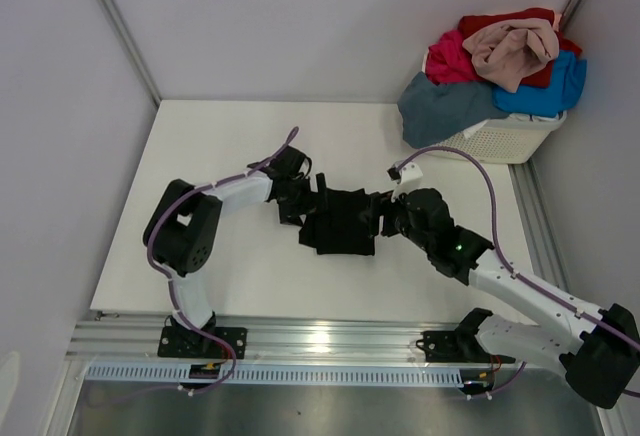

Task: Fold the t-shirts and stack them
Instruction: Put the neatly folded tshirt into the corner of the board with the left arm

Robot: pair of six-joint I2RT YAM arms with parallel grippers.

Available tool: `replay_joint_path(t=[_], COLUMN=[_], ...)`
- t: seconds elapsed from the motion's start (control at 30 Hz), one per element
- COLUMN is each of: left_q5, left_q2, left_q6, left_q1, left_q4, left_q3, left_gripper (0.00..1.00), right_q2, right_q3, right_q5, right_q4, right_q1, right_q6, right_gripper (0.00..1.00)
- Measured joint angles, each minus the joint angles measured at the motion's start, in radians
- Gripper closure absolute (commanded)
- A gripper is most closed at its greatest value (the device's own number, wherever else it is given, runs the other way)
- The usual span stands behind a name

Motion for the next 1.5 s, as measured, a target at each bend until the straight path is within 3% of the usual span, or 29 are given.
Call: replay_joint_path(t=[0.27, 0.37, 0.47, 0.5, 0.63, 1.0, 1.23, 1.5], left_q5=[0.016, 0.024, 0.040, 0.046, 0.075, 0.082, -0.002, -0.210], left_q2=[0.058, 0.085, 0.101, 0.111, 0.135, 0.136, 0.135, 0.133], left_q6=[0.033, 0.044, 0.055, 0.056, 0.062, 0.080, 0.104, 0.112], left_q1=[-0.048, -0.092, -0.122, -0.129, -0.137, -0.101, 0.049, 0.204], left_q4=[-0.072, -0.086, -0.089, -0.093, -0.103, -0.175, -0.240, -0.241], left_q3=[0.085, 0.118, 0.127, 0.127, 0.127, 0.178, 0.326, 0.463], left_gripper=[0.08, 0.17, 0.51, 0.68, 0.99, 0.99, 1.00, 1.00], right_q2=[-0.024, -0.024, -0.026, -0.029, -0.047, -0.136, -0.198, -0.279], right_q3=[-0.006, -0.006, -0.006, -0.006, -0.007, -0.030, -0.040, -0.040], right_q5=[0.013, 0.016, 0.019, 0.024, 0.043, 0.083, 0.086, 0.083], right_q4=[-0.002, -0.003, -0.004, -0.005, -0.013, -0.021, -0.048, -0.089], right_q1=[-0.009, -0.012, -0.013, -0.014, -0.015, -0.018, -0.018, -0.017], right_q6=[0.005, 0.007, 0.009, 0.010, 0.014, 0.032, 0.045, 0.062], right_gripper=[0.31, 0.31, 0.31, 0.32, 0.32, 0.33, 0.33, 0.34])
